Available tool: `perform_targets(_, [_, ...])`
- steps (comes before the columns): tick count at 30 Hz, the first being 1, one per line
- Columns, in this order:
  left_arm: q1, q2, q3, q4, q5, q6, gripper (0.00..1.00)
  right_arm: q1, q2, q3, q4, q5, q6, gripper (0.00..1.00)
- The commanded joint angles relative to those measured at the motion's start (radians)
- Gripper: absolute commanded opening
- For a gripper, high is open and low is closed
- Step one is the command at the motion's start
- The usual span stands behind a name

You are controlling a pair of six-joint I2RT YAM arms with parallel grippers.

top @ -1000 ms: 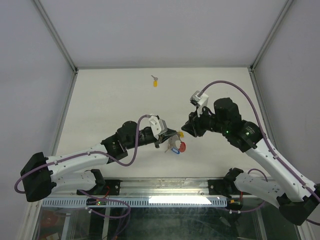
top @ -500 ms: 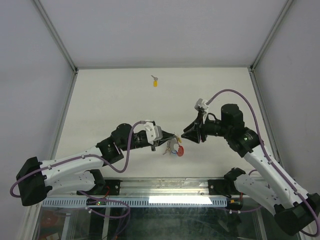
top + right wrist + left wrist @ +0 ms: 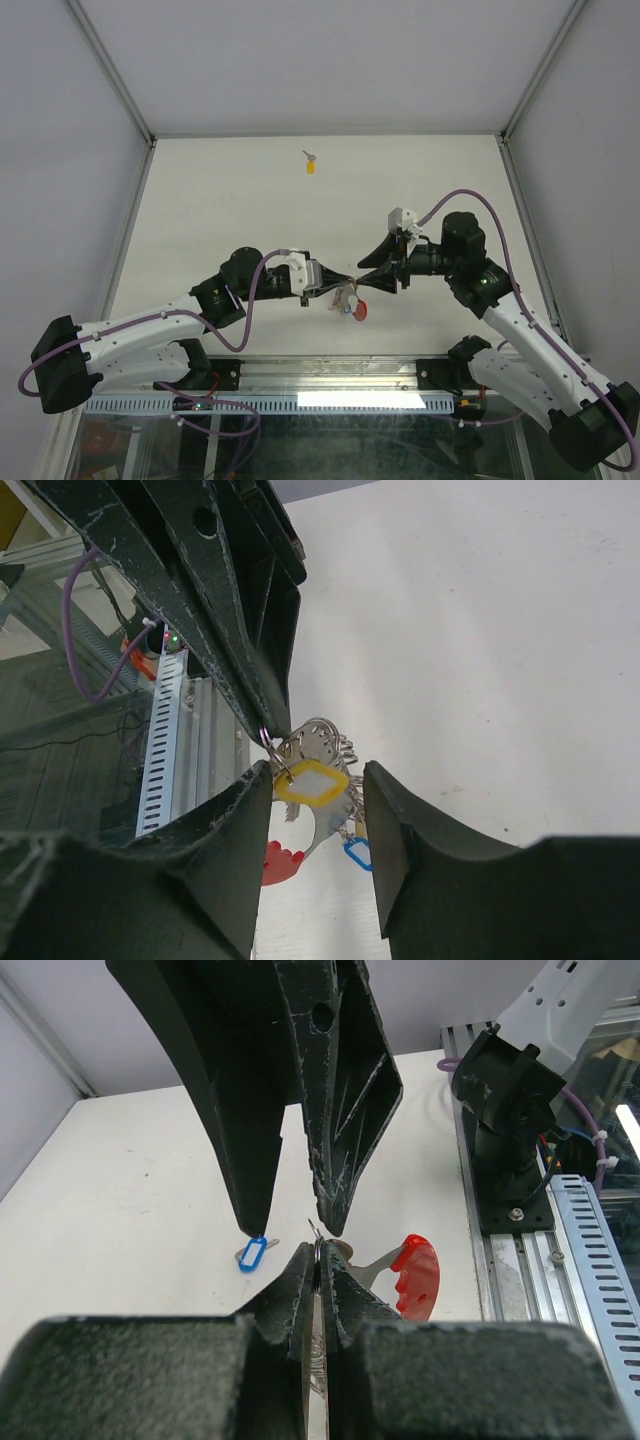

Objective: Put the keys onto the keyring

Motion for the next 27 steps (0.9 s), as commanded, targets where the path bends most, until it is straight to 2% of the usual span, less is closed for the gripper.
perform_targets(1, [-0.004,-0.015,0.022,0.045,0.036,0.022,0.00,-0.003,0.015,0.009,0.055,-0.061,-0.035,0.42])
perform_targets(7, [-0.004,-0.013,0.023,0.042,0.034,0.024,0.00,-0.002,0.029,0.021,0.004,-0.110,-0.063,0.29])
perform_targets(12, [-0.005,-0.012,0.028,0.039,0.031,0.023,0.00,-0.003,0.032,0.033,-0.013,-0.124,-0.064,0.06])
perform_targets(14, [-0.004,-0.012,0.028,0.038,0.028,0.024,0.00,-0.002,0.029,0.043,-0.025,-0.118,-0.067,0.00])
perform_targets(27, [-0.005,-0.007,0.033,0.036,0.022,0.030,0.00,-0.003,0.071,0.133,-0.242,-0.078,-0.141,0.00])
